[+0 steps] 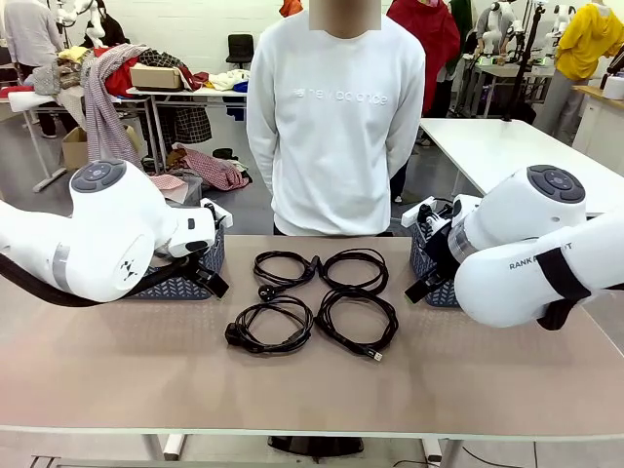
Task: Organize the cables according to human instructions.
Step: Pick up a bundle of cables and place it in the basket indicated by the human.
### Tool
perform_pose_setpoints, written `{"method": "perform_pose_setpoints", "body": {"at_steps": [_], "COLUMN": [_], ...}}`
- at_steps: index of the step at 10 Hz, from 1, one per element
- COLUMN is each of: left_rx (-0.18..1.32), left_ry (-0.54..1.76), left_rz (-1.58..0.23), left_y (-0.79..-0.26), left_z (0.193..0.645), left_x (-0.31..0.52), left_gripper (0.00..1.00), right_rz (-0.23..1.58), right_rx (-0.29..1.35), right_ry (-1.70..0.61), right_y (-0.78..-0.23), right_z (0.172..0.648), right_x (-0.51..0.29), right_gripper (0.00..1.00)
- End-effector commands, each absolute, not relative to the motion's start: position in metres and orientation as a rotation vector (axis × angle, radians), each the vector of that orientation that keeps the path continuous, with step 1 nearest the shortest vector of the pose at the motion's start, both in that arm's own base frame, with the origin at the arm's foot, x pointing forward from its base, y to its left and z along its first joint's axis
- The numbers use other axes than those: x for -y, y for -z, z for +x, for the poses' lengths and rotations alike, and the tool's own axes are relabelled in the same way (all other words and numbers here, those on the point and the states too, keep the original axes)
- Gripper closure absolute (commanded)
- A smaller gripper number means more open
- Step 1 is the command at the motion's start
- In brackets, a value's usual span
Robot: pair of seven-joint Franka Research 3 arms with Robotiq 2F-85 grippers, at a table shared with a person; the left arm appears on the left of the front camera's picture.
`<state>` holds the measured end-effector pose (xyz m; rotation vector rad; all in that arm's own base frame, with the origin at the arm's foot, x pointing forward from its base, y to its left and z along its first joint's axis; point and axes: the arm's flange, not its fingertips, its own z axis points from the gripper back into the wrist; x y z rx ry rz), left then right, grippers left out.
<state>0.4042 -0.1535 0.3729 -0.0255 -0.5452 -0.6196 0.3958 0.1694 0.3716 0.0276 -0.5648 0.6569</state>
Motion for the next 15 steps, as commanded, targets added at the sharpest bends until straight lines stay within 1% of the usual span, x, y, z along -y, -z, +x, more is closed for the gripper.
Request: {"method": "perform_pose_setpoints", "body": {"at_steps": [1, 4, 6, 9, 12, 15], "left_rx": [0.576, 0.622, 0.630, 0.675, 0.702, 0.697], "left_ry": [0.673, 0.813, 0.904, 0.942, 0.946, 0.950], "left_rz": [-0.049, -0.129, -0.211, -0.317, -0.373, -0.413], "left_y": [-0.394, -0.418, -0.430, -0.448, -0.460, -0.463], "left_z": [0.398, 0.386, 0.377, 0.367, 0.362, 0.362], "left_x": [0.138, 0.117, 0.104, 0.079, 0.060, 0.044], "left_gripper": [0.00, 0.00, 0.00, 0.00, 0.00, 0.00], "right_rz": [0.097, 0.209, 0.254, 0.340, 0.424, 0.443], "right_rx": [0.563, 0.566, 0.595, 0.644, 0.681, 0.703], "right_ry": [-0.704, -0.808, -0.830, -0.844, -0.872, -0.870], "right_y": [-0.388, -0.419, -0.437, -0.452, -0.462, -0.466], "right_z": [0.396, 0.385, 0.377, 0.368, 0.356, 0.341], "right_x": [-0.157, -0.132, -0.117, -0.094, -0.070, -0.049], "right_gripper": [0.00, 0.00, 0.00, 0.00, 0.00, 0.00]}}
